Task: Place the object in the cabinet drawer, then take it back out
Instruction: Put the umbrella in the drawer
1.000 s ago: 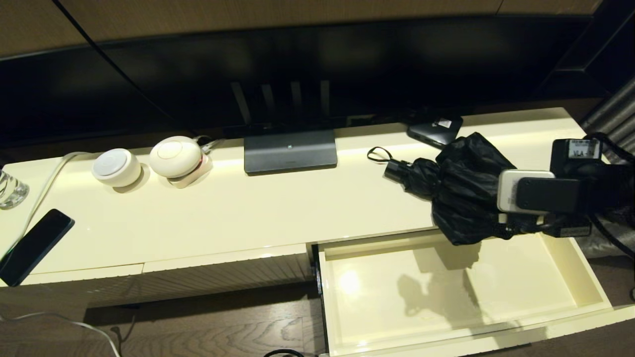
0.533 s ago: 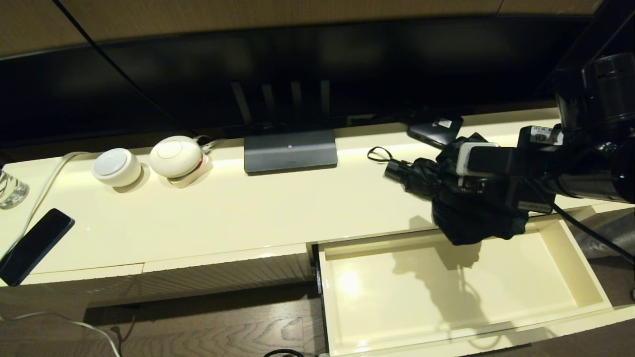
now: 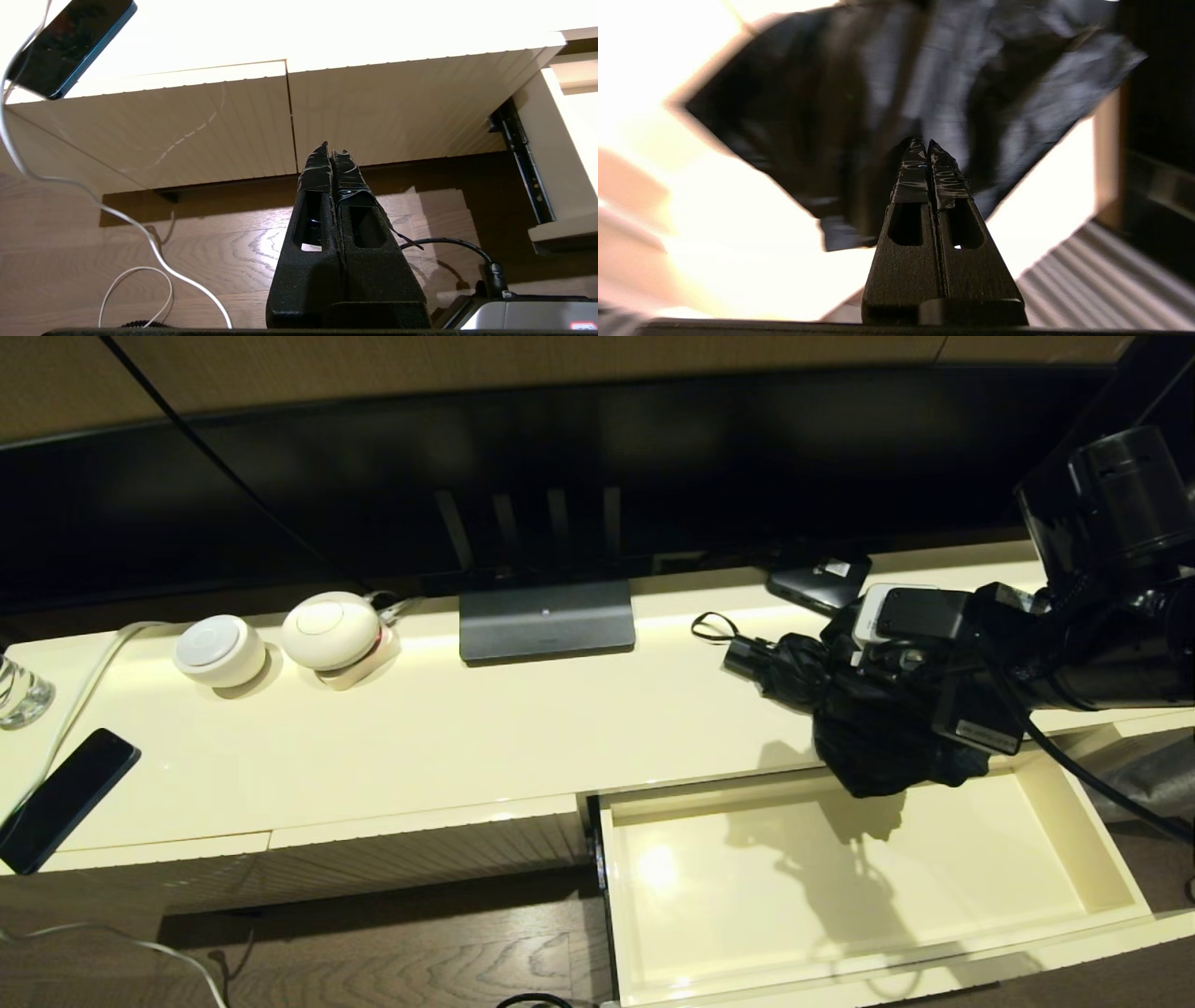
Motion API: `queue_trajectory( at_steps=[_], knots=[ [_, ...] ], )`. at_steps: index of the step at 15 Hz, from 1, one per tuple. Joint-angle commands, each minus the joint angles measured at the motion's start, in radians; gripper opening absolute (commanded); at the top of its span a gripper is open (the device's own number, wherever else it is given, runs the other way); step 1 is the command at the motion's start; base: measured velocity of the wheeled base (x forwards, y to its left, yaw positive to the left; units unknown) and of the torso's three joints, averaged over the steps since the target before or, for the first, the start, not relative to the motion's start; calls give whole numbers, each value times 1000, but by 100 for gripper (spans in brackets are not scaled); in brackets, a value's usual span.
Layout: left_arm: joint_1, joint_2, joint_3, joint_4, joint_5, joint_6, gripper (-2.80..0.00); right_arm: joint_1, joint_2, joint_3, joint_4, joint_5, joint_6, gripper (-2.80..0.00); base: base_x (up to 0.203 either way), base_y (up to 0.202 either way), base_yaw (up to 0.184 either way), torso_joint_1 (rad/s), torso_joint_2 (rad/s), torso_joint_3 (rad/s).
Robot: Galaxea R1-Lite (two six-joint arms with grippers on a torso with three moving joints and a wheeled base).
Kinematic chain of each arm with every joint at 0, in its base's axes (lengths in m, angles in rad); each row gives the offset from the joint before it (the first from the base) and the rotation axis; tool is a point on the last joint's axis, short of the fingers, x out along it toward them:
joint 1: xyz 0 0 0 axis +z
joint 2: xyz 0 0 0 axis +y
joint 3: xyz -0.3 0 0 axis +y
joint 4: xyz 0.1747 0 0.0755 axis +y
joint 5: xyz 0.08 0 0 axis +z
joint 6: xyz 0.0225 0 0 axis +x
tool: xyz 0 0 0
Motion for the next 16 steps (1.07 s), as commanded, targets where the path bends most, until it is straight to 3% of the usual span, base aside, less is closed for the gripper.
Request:
queue_trajectory(
  at_steps=[1,2,7,10,16],
  knots=[
    [0,1,3,-1,1,0,-280,1,-23,-6,12,36,102,-280,0,0,0,0,0,0],
    [0,1,3,-1,1,0,-280,-3,-26,-7,19,69,138,-280,0,0,0,0,0,0],
    [0,1,3,-1,1,0,-280,-63,-22,42,32,75,174,-280,0,0,0,0,0,0],
    [0,1,3,0,1,0,-280,-112,11,46,68,131,220,-280,0,0,0,0,0,0],
    [0,1,3,0,1,0,-280,-119,51,27,69,192,302,-280,0,0,0,0,0,0]
  ],
)
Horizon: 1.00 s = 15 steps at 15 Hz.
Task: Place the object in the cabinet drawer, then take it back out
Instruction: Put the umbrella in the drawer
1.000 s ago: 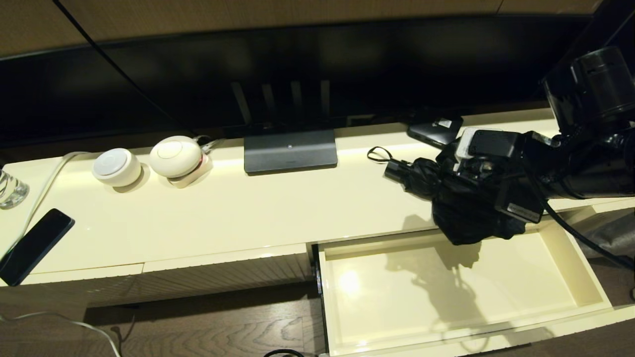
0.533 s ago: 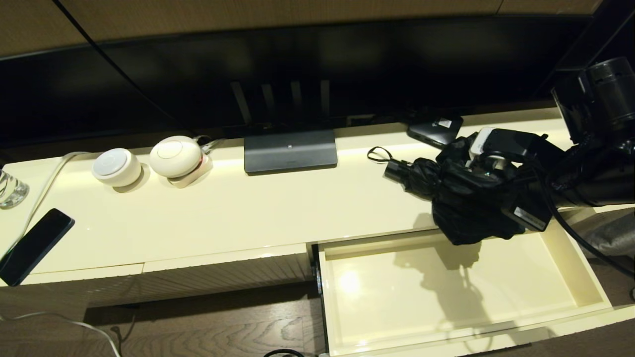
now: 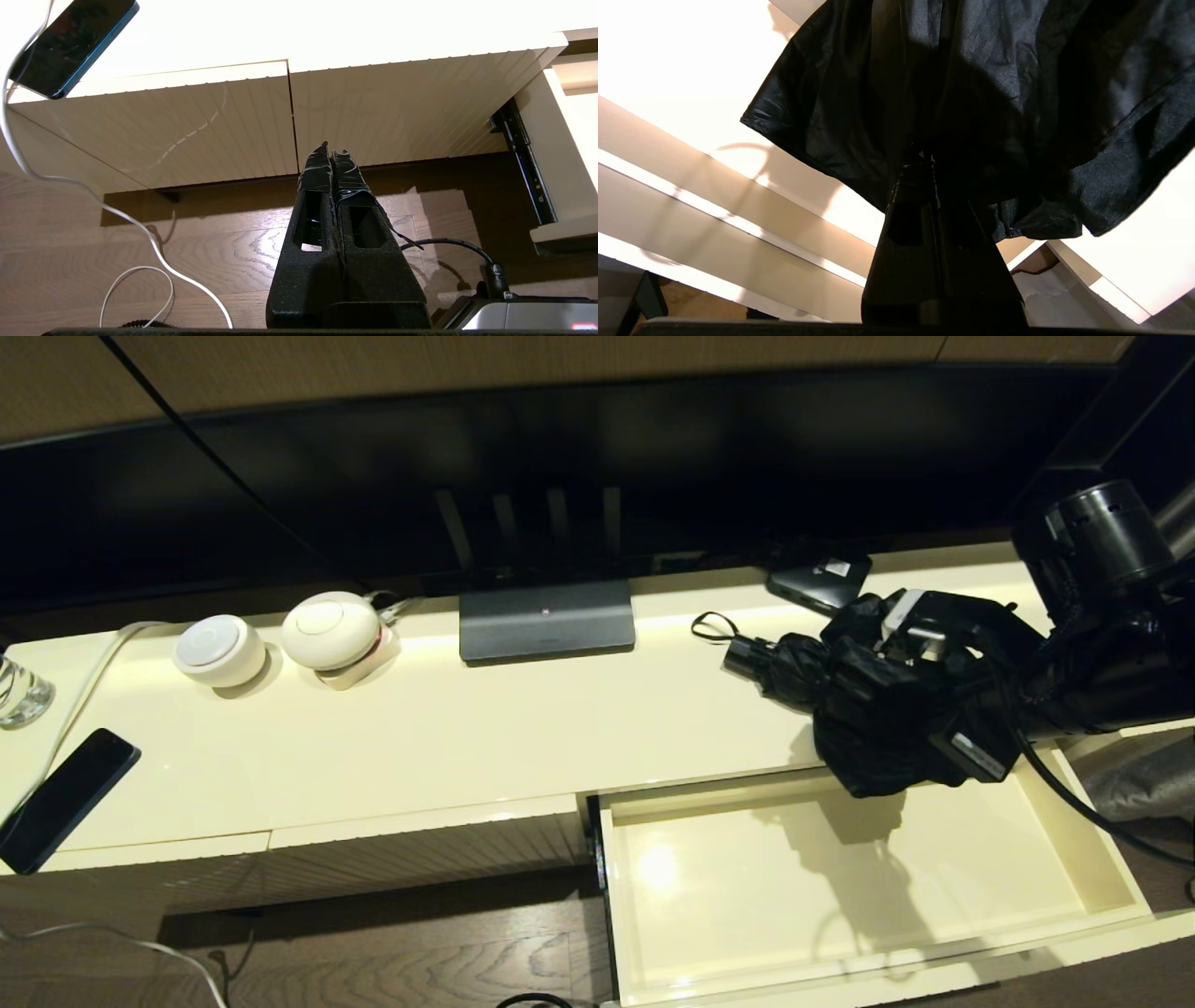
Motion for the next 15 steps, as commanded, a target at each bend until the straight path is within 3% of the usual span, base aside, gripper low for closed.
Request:
queue_trajectory(
  at_steps=[1,4,5,12,15],
  knots=[
    [0,1,3,1,0,0,-280,0,3,4,0,-7,-12,-280,0,0,0,0,0,0],
    [0,1,3,1,0,0,-280,11,-20,6,-6,-25,-44,-280,0,0,0,0,0,0],
    [0,1,3,-1,0,0,-280,12,-27,2,-4,-25,-53,0,0,0,0,0,0,0],
    [0,1,3,-1,0,0,-280,86,-103,31,10,-75,-134,0,0,0,0,0,0,0],
    [0,1,3,-1,0,0,-280,81,-97,55,11,-76,-178,0,0,0,0,0,0,0]
  ],
)
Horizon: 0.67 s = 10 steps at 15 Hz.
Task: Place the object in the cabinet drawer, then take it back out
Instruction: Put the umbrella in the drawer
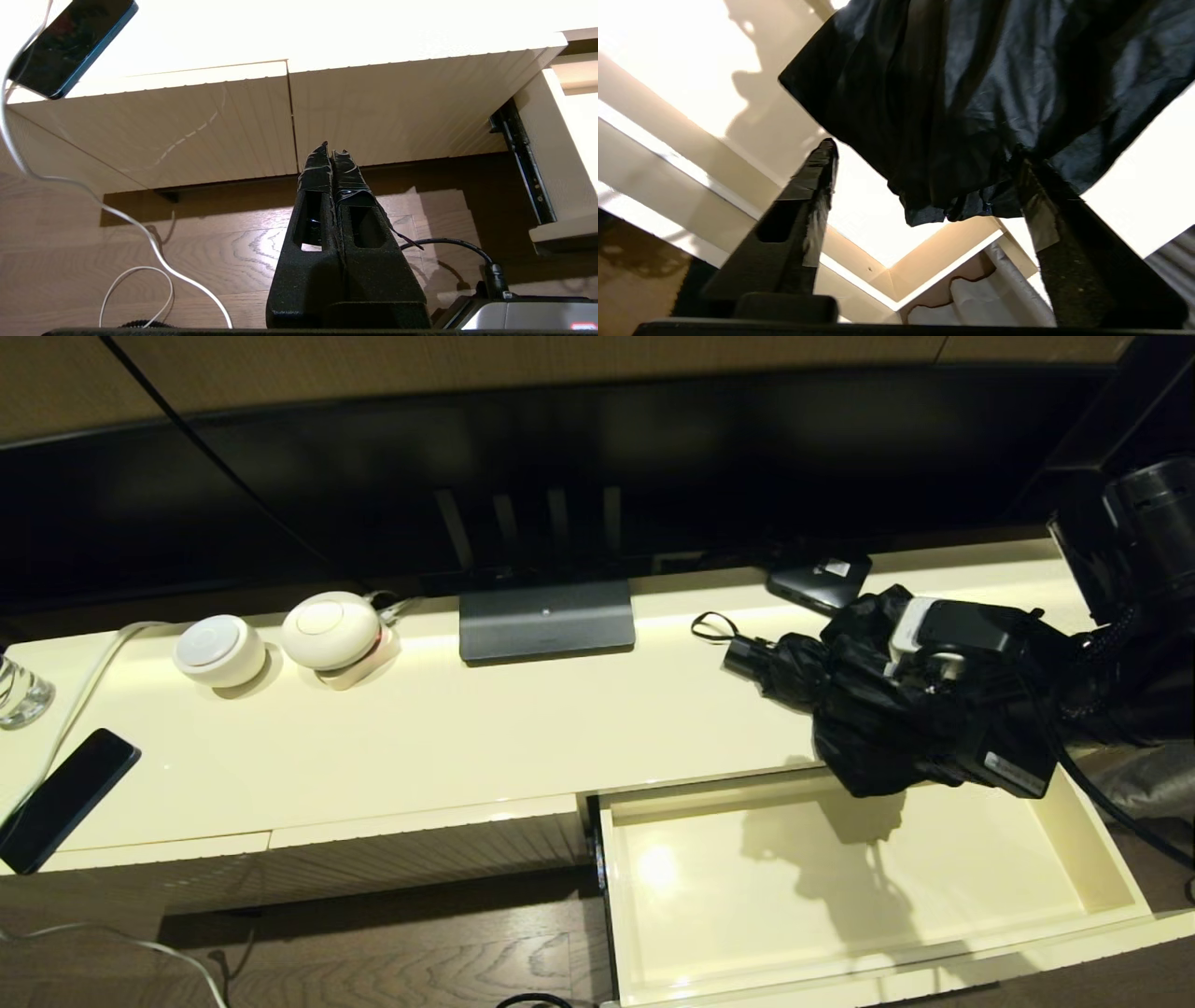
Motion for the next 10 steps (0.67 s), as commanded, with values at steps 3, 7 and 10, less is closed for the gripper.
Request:
queue_trajectory(
  at_steps=[3,7,10],
  knots=[
    [0,1,3,1,0,0,-280,-38,28,25,-8,0,-130,0,0,0,0,0,0,0],
    [0,1,3,0,0,0,-280,-105,111,8,-66,-2,-165,0,0,0,0,0,0,0],
    [0,1,3,0,0,0,-280,-127,154,-32,-71,-4,-168,0,0,0,0,0,0,0]
  ],
)
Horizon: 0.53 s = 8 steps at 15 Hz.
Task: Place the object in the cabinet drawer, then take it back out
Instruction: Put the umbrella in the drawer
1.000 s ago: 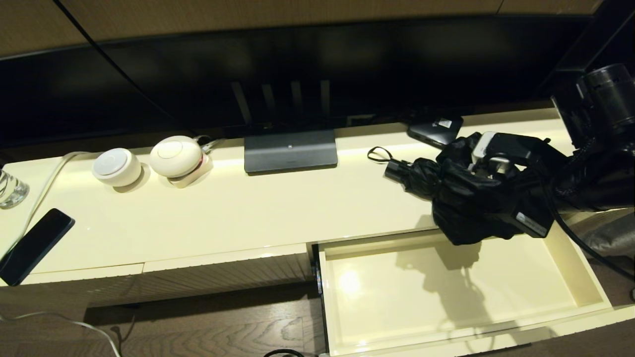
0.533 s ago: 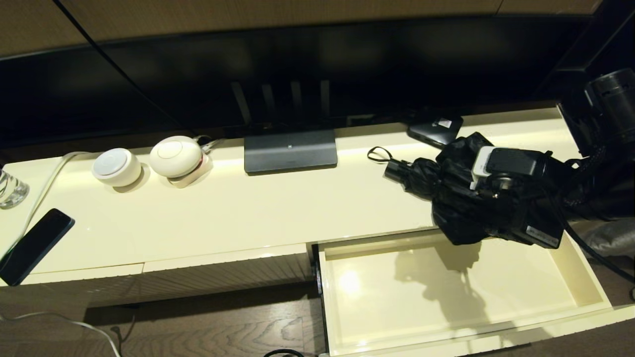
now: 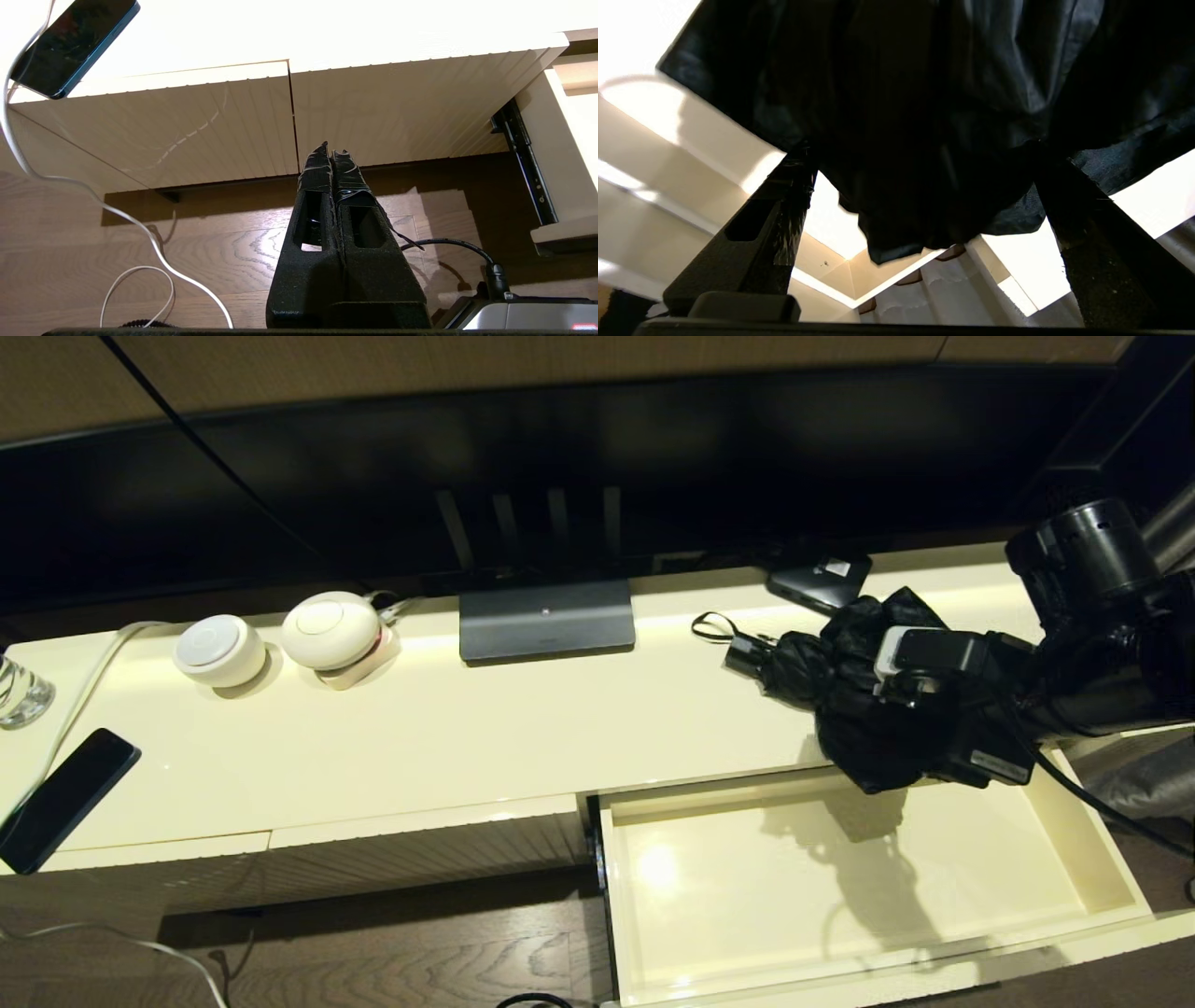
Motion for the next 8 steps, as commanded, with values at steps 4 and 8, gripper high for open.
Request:
queue_trajectory(
  at_steps=[4,8],
  knots=[
    [0,1,3,0,0,0,-280,-6,54,-25,-33,-2,-10,0,0,0,0,0,0,0],
    [0,1,3,0,0,0,-280,-14,92,-27,-33,-3,-27,0,0,0,0,0,0,0]
  ],
)
